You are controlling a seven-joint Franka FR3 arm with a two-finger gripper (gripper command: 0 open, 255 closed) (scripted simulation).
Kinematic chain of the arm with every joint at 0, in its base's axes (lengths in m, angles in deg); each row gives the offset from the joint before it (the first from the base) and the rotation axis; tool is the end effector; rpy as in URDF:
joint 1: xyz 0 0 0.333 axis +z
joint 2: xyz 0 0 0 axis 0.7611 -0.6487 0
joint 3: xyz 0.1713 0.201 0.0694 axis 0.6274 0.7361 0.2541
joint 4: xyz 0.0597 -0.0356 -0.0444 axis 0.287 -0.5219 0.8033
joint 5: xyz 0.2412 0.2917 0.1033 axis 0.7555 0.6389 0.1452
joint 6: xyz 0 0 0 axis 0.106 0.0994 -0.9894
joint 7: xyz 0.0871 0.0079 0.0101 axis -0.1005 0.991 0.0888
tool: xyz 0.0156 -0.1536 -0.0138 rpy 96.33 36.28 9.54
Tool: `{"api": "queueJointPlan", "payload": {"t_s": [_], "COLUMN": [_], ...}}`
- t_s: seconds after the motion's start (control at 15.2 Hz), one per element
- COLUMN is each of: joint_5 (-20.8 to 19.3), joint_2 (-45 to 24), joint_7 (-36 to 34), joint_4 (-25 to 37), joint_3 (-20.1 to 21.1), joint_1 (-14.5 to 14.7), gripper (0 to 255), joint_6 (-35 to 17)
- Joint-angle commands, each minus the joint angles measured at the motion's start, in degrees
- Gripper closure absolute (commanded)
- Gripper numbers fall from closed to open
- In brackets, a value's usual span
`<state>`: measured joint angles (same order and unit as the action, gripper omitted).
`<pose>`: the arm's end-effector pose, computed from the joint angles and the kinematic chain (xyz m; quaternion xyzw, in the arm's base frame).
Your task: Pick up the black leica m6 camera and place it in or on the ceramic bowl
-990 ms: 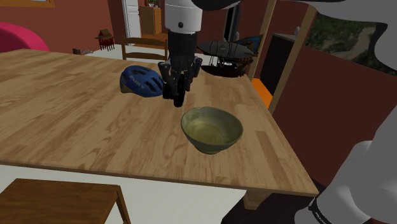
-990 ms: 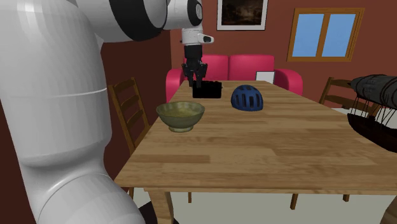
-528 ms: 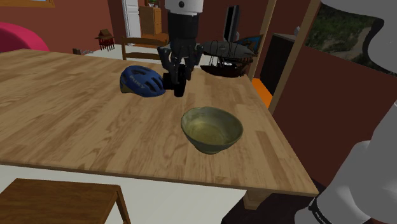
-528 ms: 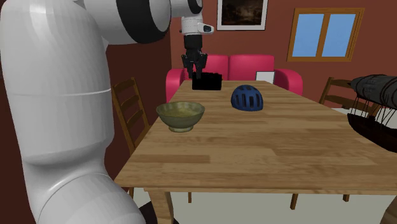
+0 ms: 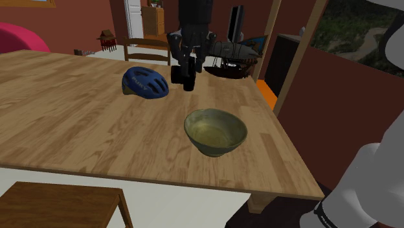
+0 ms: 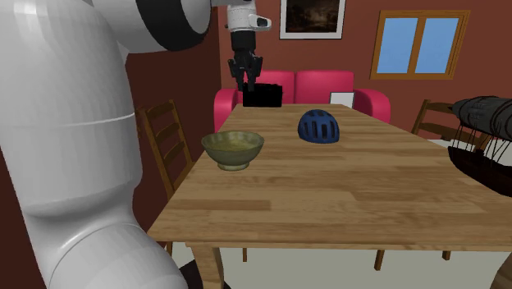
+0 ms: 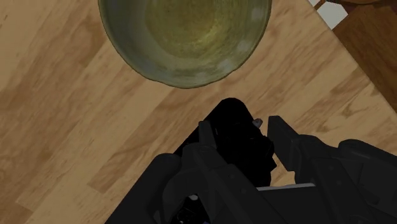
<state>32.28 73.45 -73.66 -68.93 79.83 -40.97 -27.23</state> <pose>0.4700 0.2825 0.5863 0.9997 0.0110 0.0156 0.0134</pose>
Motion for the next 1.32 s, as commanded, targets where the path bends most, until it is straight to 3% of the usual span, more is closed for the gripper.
{"api": "queueJointPlan", "payload": {"t_s": [0.0, 0.59, 1.25], "joint_5": [2.0, 9.1, 10.1], "joint_2": [5.0, 24.8, 27.9], "joint_7": [0.4, 1.1, 1.7], "joint_4": [-5.3, -20.9, -31.6], "joint_3": [-0.2, -2.2, -2.2], "joint_1": [-0.4, 1.1, 1.7], "gripper": [255, 255, 255], "joint_6": [-0.7, 2.1, -5.5]}}
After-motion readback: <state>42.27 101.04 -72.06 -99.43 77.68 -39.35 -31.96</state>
